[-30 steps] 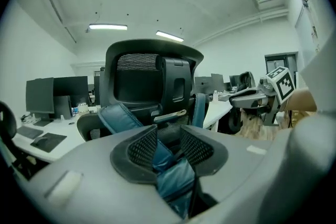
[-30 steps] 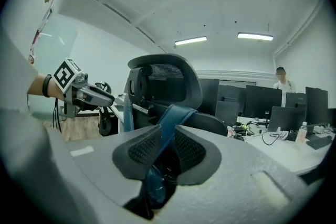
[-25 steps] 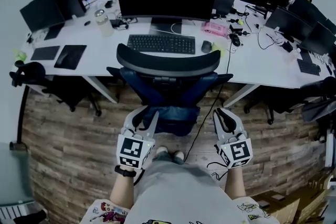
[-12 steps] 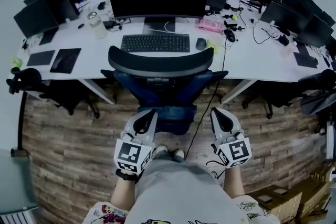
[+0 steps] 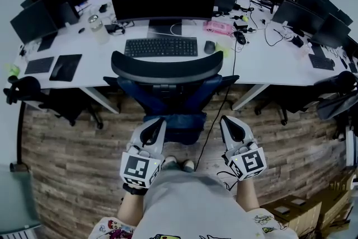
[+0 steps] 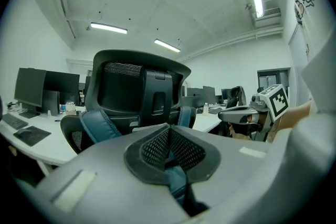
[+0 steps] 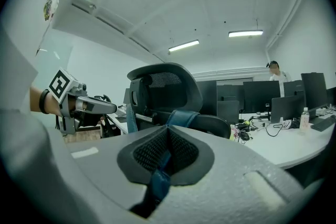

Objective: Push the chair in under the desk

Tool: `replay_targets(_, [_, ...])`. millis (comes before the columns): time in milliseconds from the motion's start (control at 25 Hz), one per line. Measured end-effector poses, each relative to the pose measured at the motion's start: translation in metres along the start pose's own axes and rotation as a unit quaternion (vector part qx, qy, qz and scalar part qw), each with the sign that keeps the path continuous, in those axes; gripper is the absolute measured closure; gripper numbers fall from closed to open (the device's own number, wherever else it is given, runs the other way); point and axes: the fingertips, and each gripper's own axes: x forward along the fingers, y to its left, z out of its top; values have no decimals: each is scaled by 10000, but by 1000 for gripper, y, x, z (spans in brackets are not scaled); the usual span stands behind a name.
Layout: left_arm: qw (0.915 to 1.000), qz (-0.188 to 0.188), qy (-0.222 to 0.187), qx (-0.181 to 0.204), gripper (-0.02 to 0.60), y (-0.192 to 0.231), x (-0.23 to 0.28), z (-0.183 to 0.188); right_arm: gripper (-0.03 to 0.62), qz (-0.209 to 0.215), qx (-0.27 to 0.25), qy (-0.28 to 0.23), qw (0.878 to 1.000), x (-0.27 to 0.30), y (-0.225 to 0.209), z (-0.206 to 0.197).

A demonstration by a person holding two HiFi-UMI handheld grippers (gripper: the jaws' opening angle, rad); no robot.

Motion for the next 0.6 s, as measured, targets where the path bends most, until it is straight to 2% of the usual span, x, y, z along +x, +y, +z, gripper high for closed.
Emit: replay_targets(600, [9998,-87,163,35,571,9,8,-5,594,-120,15,108,9999,5,-1,0])
